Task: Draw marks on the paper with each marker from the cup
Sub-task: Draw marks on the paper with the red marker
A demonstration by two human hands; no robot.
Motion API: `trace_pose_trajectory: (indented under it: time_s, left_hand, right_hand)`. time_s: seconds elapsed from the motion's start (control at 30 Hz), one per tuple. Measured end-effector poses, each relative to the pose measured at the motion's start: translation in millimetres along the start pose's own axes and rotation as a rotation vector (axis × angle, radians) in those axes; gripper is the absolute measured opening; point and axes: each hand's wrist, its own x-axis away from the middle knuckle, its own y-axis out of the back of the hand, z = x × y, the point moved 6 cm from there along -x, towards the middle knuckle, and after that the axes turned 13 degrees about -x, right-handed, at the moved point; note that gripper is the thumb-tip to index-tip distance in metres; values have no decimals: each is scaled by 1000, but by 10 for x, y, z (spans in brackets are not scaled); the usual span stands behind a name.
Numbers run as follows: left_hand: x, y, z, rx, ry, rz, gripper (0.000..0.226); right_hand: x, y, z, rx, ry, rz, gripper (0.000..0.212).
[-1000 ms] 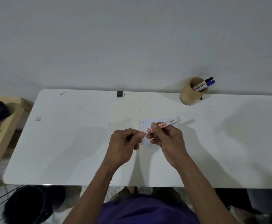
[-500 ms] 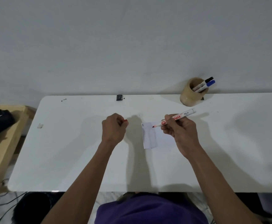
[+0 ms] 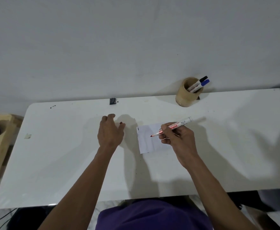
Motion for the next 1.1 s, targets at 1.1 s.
trace_pose_trajectory:
  time_s: [1.1]
  left_hand:
    - [789, -647, -54, -350, -541, -299, 48]
  right_hand:
    - [-737, -213, -583, 360, 141, 152, 16]
